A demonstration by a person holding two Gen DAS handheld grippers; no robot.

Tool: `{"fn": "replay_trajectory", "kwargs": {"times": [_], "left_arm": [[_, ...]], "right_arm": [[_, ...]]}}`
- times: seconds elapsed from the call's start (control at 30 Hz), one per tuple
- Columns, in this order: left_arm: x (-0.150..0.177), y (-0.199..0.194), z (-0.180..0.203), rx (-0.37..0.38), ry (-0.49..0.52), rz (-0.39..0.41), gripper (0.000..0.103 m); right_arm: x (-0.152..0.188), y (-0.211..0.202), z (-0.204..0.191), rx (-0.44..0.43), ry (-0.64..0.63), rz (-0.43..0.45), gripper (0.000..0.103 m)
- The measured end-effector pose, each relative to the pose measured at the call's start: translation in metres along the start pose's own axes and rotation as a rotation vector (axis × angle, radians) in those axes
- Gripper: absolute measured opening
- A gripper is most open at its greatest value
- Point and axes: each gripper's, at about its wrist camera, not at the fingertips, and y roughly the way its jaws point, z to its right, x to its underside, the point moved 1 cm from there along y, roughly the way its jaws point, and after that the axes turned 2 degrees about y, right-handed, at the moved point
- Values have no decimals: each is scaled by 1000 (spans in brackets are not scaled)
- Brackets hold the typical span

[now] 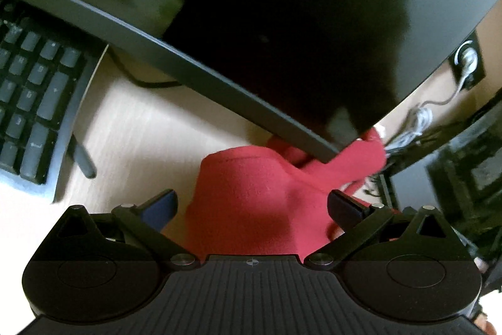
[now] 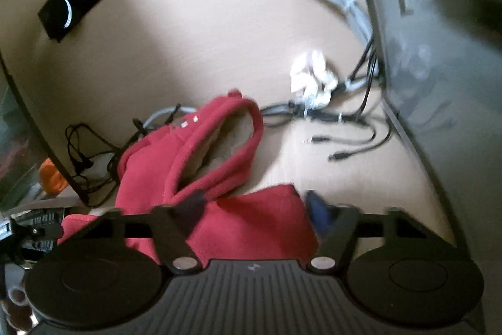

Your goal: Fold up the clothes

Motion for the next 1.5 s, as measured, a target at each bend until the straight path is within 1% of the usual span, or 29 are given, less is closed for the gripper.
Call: {"fn": "replay_trajectory", "kwargs": {"times": [0.03,0.07,0.1,0.13,0.17,0.2,0.23,0.27,0.3,0.33,0.4,0.47,0.57,0.63,0.7,0.83,0.9,0.93,0.97,1.0,1.03,1.1,1.17,1.2,1.3,1.37,1.43,1.47,1.5], "left_arm": [[1,1,3,-13,14,6,103],[2,2,6,-30,32,12,99],[3,2,11,-61,62,21,93],[4,2,15,-91,91,28,61],[5,1,17,-111,117,33,52],[6,0,19,-131,143,38,51],[8,-1,21,-148,168,43,44],[8,-4,26,-158,195,53,34],[9,-7,31,-164,222,64,30],[10,-15,38,-161,256,83,23],[12,-31,53,-150,321,119,19],[16,-53,68,-107,361,146,16],[31,-91,79,-21,408,155,16],[44,-117,82,42,433,151,16],[62,-138,76,95,438,121,19],[92,-164,43,167,399,37,26],[107,-169,24,238,368,-26,34],[115,-172,17,283,366,-57,54],[122,-172,14,310,372,-83,81],[128,-173,11,335,380,-108,90],[133,-174,10,353,392,-127,94],[136,-173,13,372,410,-147,94],[128,-174,17,394,417,-130,94],[122,-176,19,421,410,-113,95],[105,-176,26,530,360,-56,98],[94,-170,31,593,311,-14,99],[84,-161,34,618,249,13,101],[82,-154,38,605,227,9,101],[80,-146,41,588,212,0,101]], "right_arm": [[1,5,1,-1,7,-14,54],[4,8,0,12,-6,-16,52],[6,9,-2,20,-27,-15,46],[7,7,-3,27,-36,-9,37],[8,6,-3,34,-46,-2,33],[9,4,-4,40,-55,4,24],[9,1,-5,42,-57,9,17],[9,-2,-6,44,-59,14,15],[9,-8,-8,37,-67,21,13],[8,-14,-10,29,-75,28,12],[7,-33,-20,8,-97,56,12],[7,-59,-29,-21,-124,90,12],[15,-104,-40,-61,-162,119,11],[30,-134,-43,-70,-186,120,11],[46,-159,-44,-68,-199,113,11],[89,-200,-31,-22,-198,93,11],[111,-214,-21,-3,-187,61,13],[121,-216,-16,5,-175,26,19],[131,-219,-12,13,-164,-9,28],[140,-221,-8,42,-151,-40,50],[149,-224,-5,80,-148,-60,66],[162,-234,-2,110,-156,-79,67],[167,-246,-3,111,-163,-68,70],[166,-255,-3,113,-170,-50,74],[154,-279,-6,113,-193,12,78],[140,-297,-11,88,-218,71,83],[121,-314,-18,36,-244,163,99],[112,-321,-22,7,-257,210,103],[103,-325,-27,-21,-269,248,103]]}}
